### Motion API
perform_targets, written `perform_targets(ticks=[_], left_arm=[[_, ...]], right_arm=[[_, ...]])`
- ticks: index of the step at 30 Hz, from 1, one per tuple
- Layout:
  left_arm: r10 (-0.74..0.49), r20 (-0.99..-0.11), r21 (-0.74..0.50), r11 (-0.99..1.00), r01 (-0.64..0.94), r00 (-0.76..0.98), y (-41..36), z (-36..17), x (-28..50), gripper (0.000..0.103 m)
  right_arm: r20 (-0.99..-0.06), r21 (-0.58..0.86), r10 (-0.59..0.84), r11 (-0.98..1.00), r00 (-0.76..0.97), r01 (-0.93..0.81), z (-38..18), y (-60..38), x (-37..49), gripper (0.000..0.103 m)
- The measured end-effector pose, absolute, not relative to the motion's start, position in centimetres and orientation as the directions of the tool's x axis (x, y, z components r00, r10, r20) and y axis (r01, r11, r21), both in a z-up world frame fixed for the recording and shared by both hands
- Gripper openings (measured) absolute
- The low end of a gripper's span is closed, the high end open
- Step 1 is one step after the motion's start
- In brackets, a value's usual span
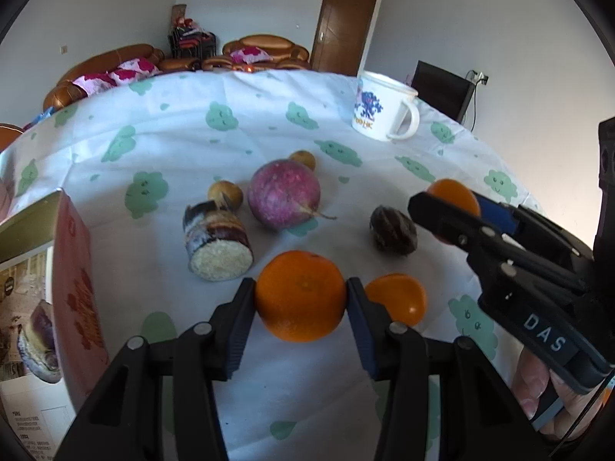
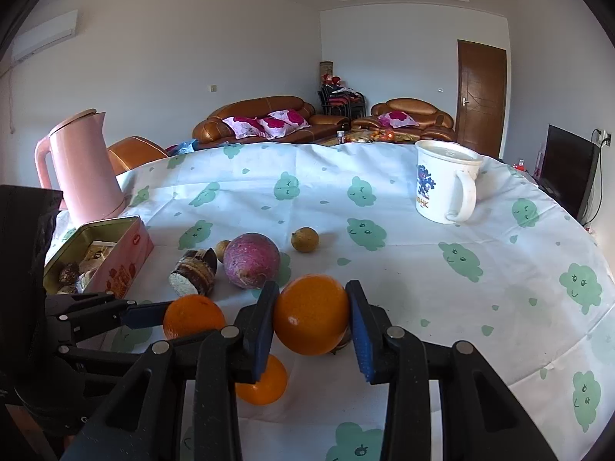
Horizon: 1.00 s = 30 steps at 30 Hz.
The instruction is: Organize fruits
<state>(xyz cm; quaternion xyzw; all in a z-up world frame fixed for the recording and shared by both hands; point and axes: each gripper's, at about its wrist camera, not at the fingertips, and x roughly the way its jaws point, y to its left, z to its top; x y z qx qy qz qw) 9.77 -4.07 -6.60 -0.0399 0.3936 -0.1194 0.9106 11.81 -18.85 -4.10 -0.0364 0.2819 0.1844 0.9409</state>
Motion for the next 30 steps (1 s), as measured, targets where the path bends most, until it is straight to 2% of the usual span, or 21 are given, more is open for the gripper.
perform_targets(ticks=[30], left_arm=[[-0.149, -0.581, -0.114, 0.988, 0.102, 0.800, -2.8, -4.4, 7.3, 0.049]], right_arm=[[-0.475, 0.050, 0.403, 0.900, 0.782, -0.434, -3.4, -18.9, 10.3, 0.038]])
